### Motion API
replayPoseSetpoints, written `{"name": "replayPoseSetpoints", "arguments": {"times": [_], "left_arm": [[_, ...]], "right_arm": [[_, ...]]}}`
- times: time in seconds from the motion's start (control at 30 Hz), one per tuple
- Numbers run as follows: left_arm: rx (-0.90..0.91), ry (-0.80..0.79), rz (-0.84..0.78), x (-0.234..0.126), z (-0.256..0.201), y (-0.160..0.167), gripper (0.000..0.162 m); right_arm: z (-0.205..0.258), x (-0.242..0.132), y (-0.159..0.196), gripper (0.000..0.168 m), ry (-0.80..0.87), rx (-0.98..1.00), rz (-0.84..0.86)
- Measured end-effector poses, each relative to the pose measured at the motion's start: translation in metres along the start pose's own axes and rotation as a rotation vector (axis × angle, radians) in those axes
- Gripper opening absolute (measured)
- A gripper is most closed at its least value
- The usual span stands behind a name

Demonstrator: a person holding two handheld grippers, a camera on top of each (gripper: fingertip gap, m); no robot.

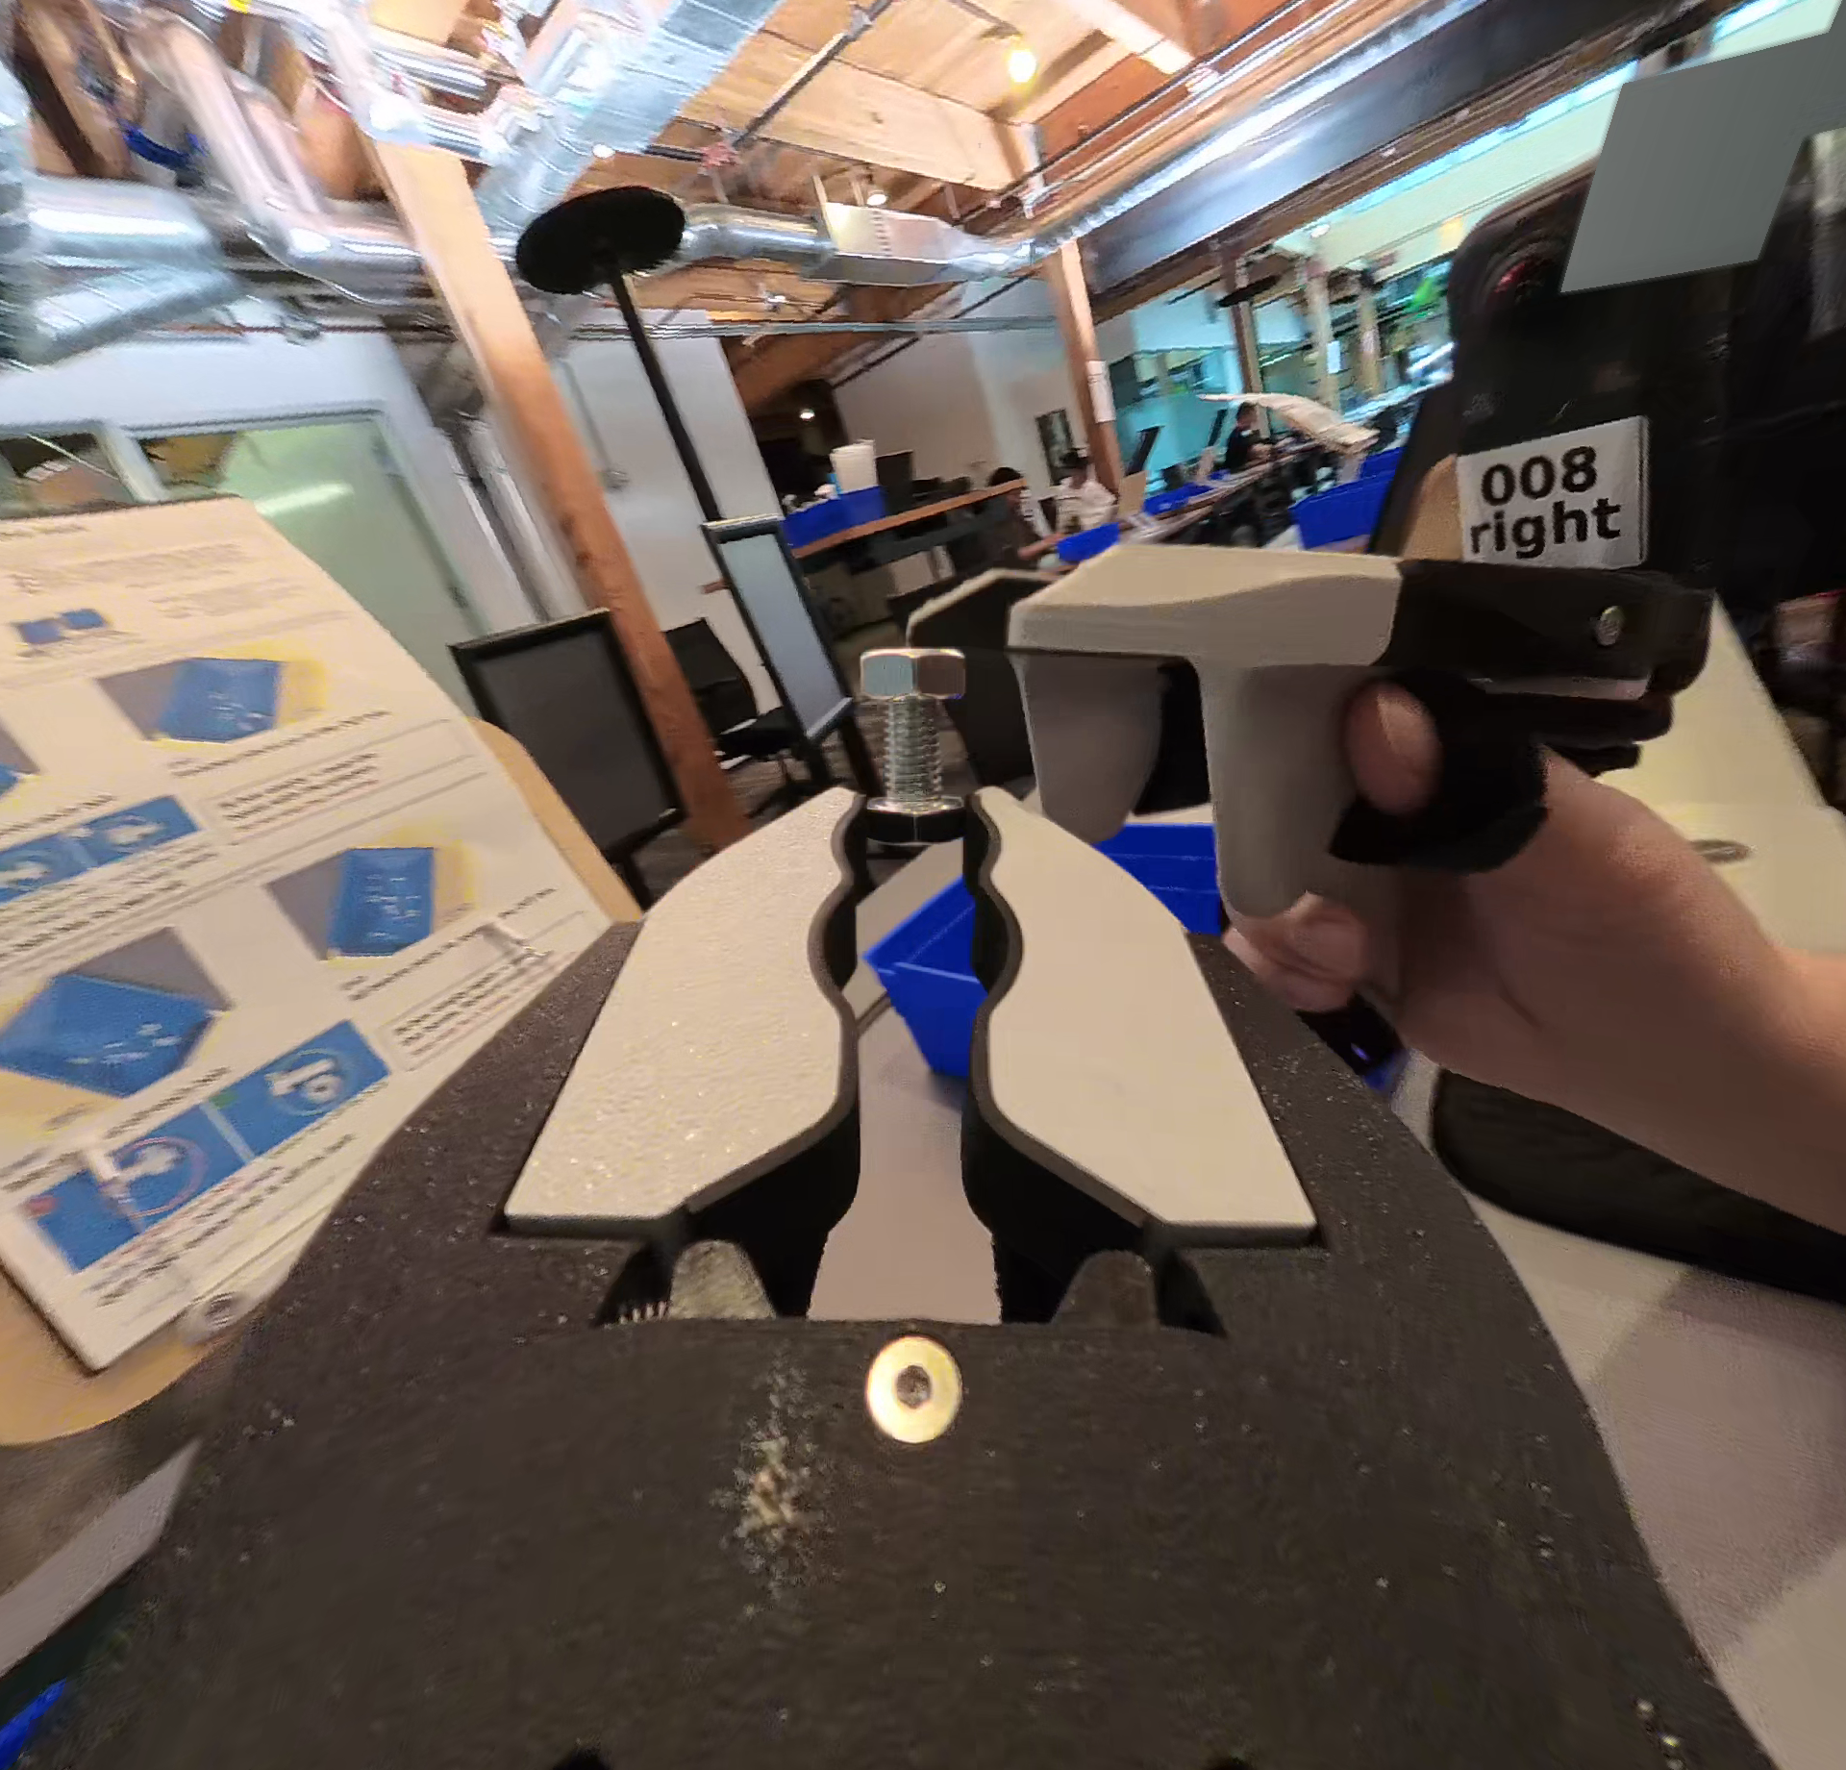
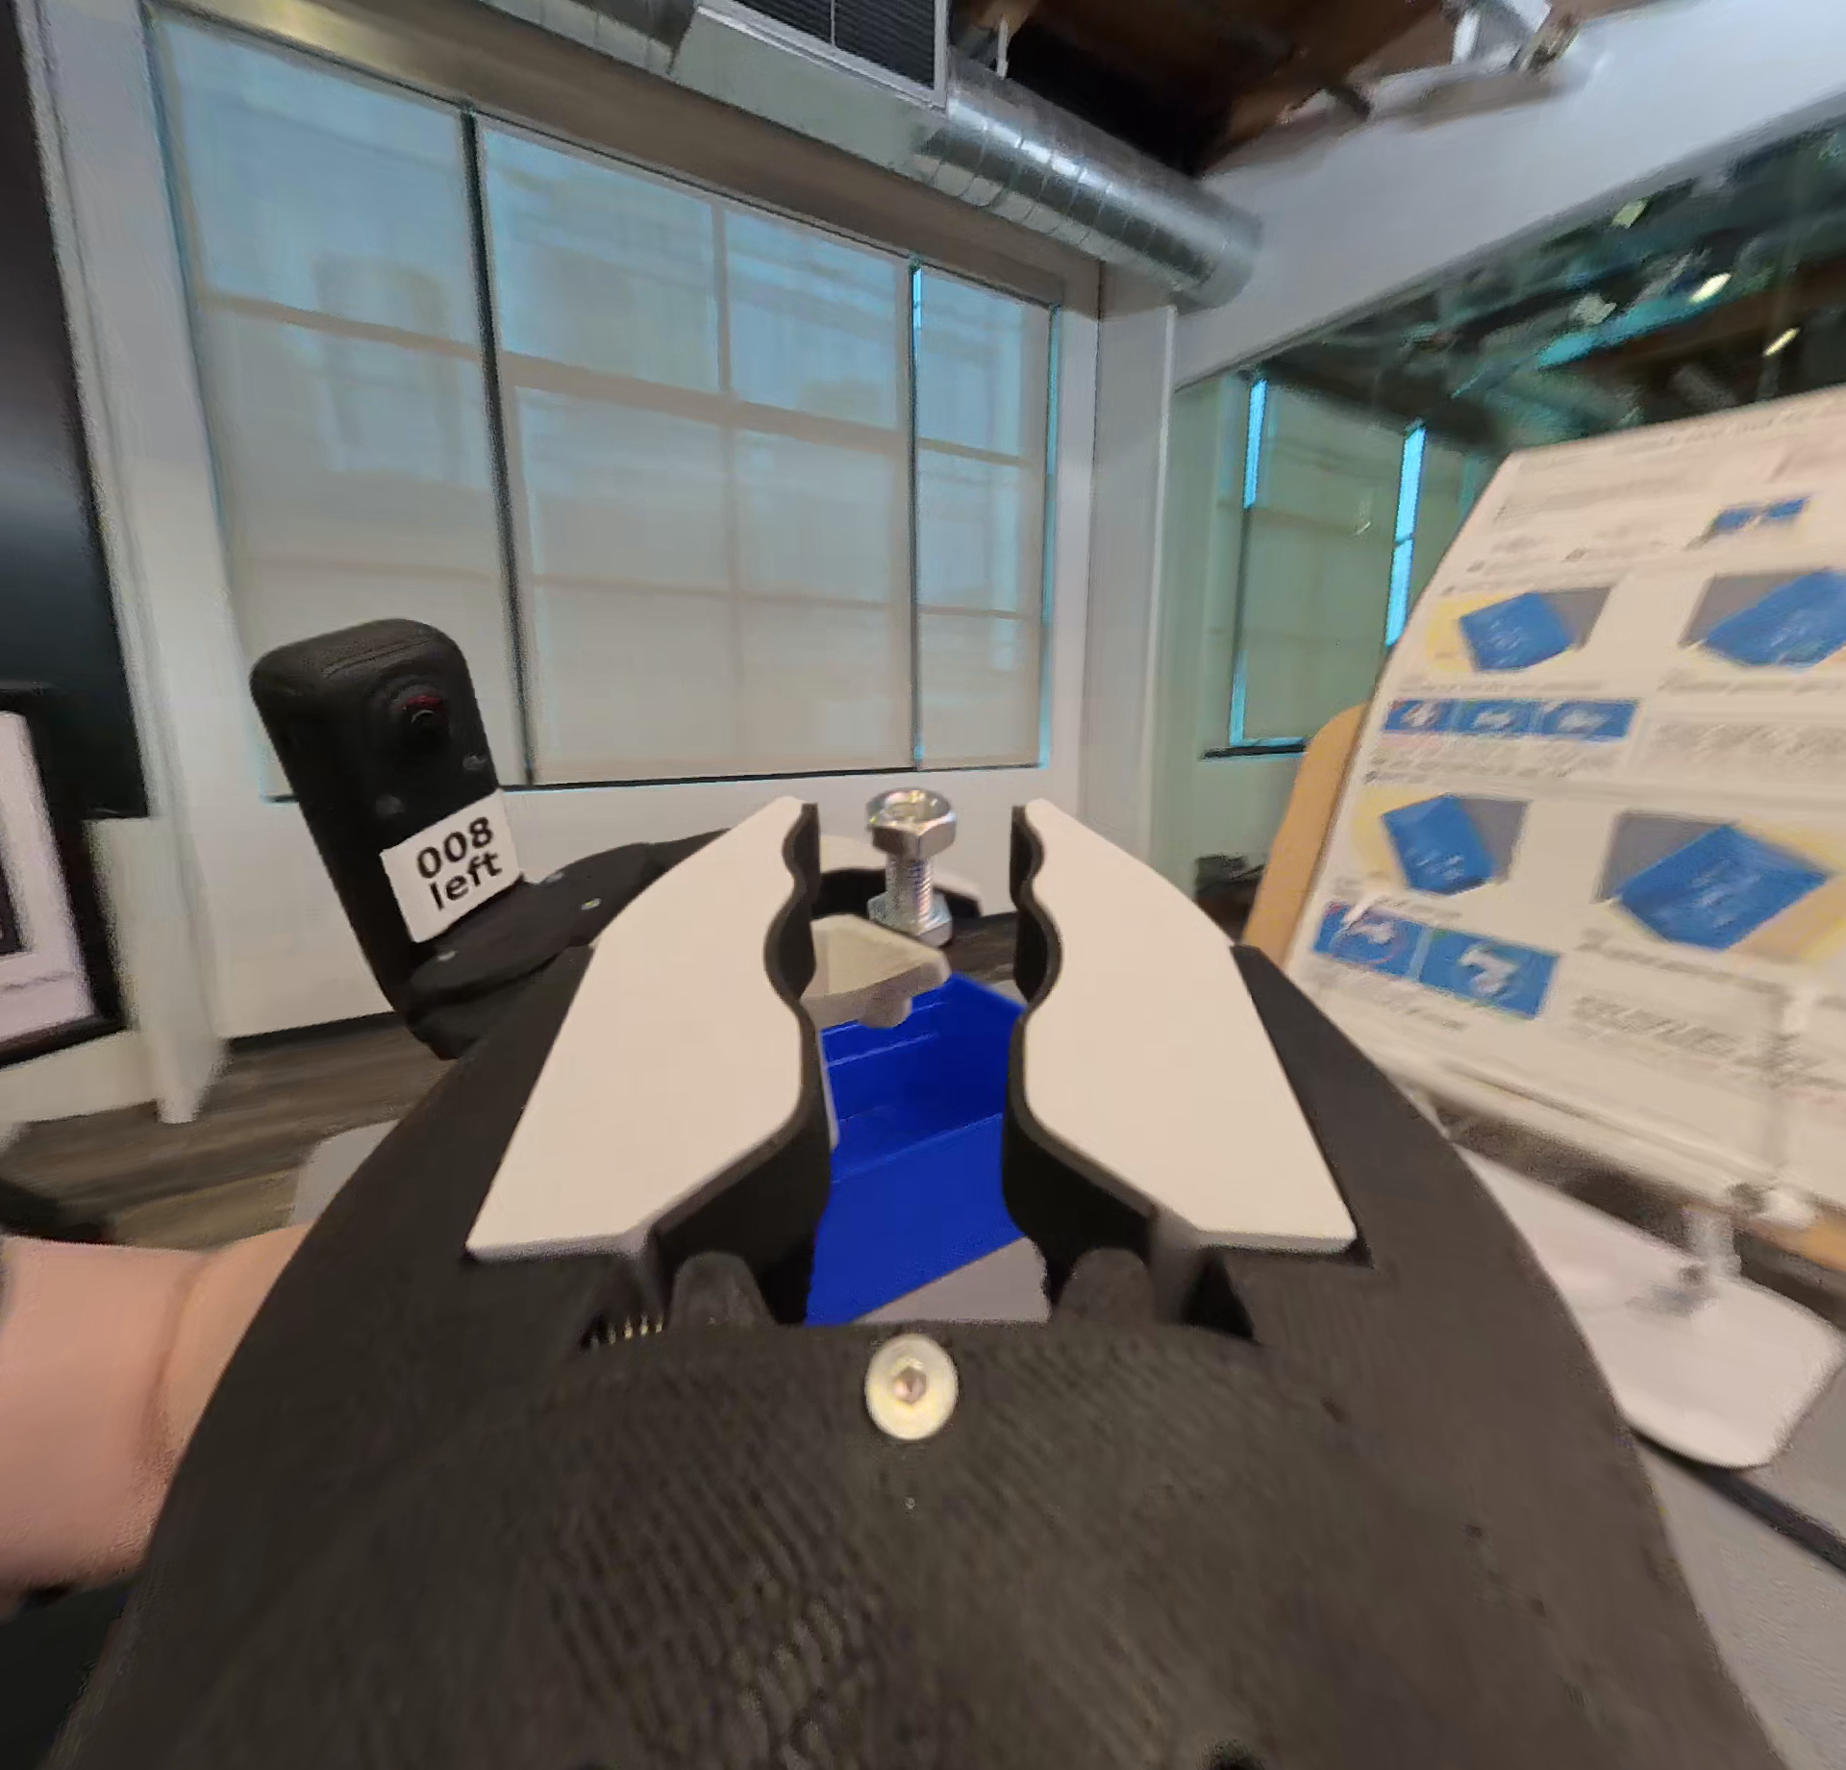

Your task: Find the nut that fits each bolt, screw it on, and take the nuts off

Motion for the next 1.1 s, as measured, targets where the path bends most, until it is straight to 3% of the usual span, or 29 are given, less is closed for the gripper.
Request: {"name": "replayPoseSetpoints", "arguments": {"times": [0.13, 0.27, 0.47, 0.8, 0.97, 1.1], "left_arm": [[0.072, -0.036, 0.029, 0.004, -0.007, 0.003, 0.017], [0.094, -0.043, 0.038, 0.005, -0.009, 0.003, 0.018], [0.049, 0.040, -0.014, 0.002, -0.010, -0.003, 0.018], [-0.297, 0.594, -0.119, -0.002, -0.008, -0.014, 0.018], [-0.411, 0.866, -0.120, 0.004, -0.024, -0.010, 0.018], [-0.551, 1.029, -0.123, 0.008, -0.030, -0.004, 0.018]], "right_arm": [[-0.005, 0.005, 0.012, 0.035, -0.031, 0.103, 0.037], [-0.006, 0.005, 0.012, 0.019, -0.059, 0.100, 0.035], [-0.002, 0.004, 0.006, 0.018, -0.125, 0.057, 0.026], [-0.009, 0.002, -0.013, 0.018, -0.650, 0.125, 0.125], [-0.007, -0.007, -0.009, 0.019, -0.948, 0.171, 0.104], [-0.006, -0.008, -0.004, 0.018, -1.084, 0.273, 0.079]]}}
Point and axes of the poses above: each gripper's, where its closed fingertips meet, x out along the fingers, y out of its underside, z = x × y across the jaws, the point moved 9 cm from there along -x, back along the fingers, and after that the axes turned 7 degrees about y, right-handed, at the moved point
